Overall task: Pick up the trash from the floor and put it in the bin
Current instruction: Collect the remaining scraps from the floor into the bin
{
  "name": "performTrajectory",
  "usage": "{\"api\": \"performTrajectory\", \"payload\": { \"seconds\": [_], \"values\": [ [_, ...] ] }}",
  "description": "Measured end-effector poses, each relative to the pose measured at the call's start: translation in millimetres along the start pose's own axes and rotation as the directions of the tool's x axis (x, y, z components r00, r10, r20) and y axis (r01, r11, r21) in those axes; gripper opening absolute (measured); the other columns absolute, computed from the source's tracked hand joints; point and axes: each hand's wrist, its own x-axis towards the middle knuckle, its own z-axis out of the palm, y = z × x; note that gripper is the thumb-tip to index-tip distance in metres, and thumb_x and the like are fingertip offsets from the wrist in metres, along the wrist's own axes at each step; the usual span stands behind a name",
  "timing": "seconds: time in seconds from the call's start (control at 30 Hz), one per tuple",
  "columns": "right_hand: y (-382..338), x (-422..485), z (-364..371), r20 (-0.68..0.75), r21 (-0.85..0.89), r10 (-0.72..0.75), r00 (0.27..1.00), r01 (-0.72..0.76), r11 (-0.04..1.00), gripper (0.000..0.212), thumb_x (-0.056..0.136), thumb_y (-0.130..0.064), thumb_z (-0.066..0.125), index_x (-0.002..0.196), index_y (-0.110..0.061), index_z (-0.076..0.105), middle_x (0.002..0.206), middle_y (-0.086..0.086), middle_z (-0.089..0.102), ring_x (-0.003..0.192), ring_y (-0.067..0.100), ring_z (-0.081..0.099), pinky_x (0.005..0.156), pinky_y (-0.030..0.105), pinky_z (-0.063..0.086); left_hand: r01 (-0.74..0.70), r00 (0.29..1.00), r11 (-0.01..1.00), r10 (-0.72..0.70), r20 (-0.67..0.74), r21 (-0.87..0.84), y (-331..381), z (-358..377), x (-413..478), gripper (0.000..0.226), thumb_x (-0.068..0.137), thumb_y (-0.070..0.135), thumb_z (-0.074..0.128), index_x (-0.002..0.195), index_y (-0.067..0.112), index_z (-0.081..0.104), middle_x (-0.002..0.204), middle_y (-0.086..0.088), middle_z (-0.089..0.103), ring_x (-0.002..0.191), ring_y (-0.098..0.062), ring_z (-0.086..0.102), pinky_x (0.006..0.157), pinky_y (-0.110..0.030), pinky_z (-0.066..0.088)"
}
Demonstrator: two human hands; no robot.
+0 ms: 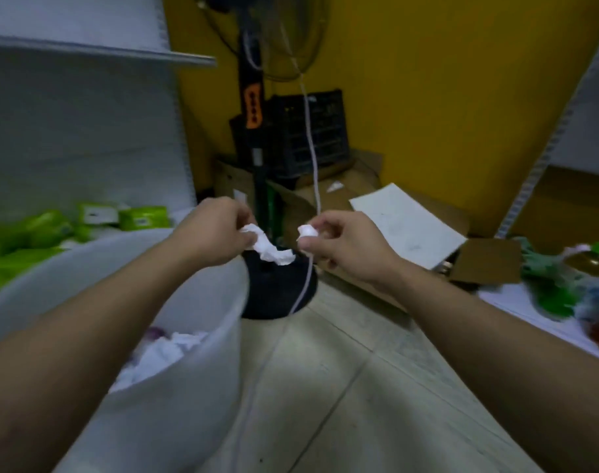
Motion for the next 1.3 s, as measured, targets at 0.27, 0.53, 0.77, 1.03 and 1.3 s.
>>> {"api": "performTrajectory", "payload": {
  "seconds": [0.27,0.53,0.77,1.03,1.3],
  "values": [
    [-25.1,-0.2,147.7,0.239,-0.185,-0.137,0.961,0.184,0.965,0.058,0.080,-0.040,0.069,0.134,-0.038,0.049,0.115,-0.006,0.059,0.112,0.010,0.053,0.093,0.030,0.045,0.347,0.873,0.809,-0.463,0.153,0.474,-110.7,-31.4,-96.3,0.051,0.078,0.025,0.062,0.127,0.016,0.052,0.130,-0.013,0.052,0.117,-0.031,0.052,0.096,-0.037,0.046],
    [10.5,-19.8,37.8,0.209,-0.552,-0.016,0.978,0.132,0.823,0.062,0.081,-0.042,0.068,0.137,-0.036,0.043,0.134,-0.001,0.053,0.123,0.022,0.047,0.099,0.040,0.044,-0.097,0.989,0.986,0.080,0.125,0.136,-9.1,16.4,-60.8,0.055,0.081,0.052,0.060,0.128,0.025,0.051,0.131,-0.002,0.054,0.119,-0.021,0.048,0.099,-0.035,0.041],
    [95.1,-104.7,-83.9,0.063,-0.789,0.389,0.919,-0.192,0.583,0.060,0.084,-0.042,0.066,0.137,-0.024,0.046,0.131,0.008,0.058,0.110,0.025,0.058,0.089,0.037,0.051,-0.298,0.884,0.953,0.299,0.360,-0.060,100.8,132.8,-42.5,0.052,0.082,0.052,0.060,0.128,0.029,0.050,0.128,0.004,0.055,0.112,-0.017,0.051,0.096,-0.039,0.045],
    [233.1,-249.8,-72.4,-0.002,-0.734,0.711,0.703,-0.484,0.476,0.063,0.082,-0.043,0.068,0.137,-0.025,0.046,0.138,0.006,0.052,0.122,0.024,0.052,0.098,0.033,0.043,-0.252,0.765,0.933,0.354,0.538,-0.256,169.2,291.7,-123.6,0.051,0.084,0.048,0.059,0.129,0.025,0.049,0.132,0.000,0.053,0.118,-0.021,0.049,0.100,-0.039,0.040],
    [317.3,-324.4,-1.3,0.040,-0.716,0.801,0.597,-0.542,0.440,0.059,0.082,-0.043,0.067,0.134,-0.022,0.049,0.131,0.009,0.049,0.119,0.027,0.052,0.095,0.035,0.046,-0.077,0.672,0.980,0.187,0.717,-0.184,108.8,357.3,-195.5,0.045,0.088,0.042,0.058,0.129,0.026,0.048,0.130,0.001,0.053,0.116,-0.019,0.049,0.098,-0.035,0.040]
  ]
}}
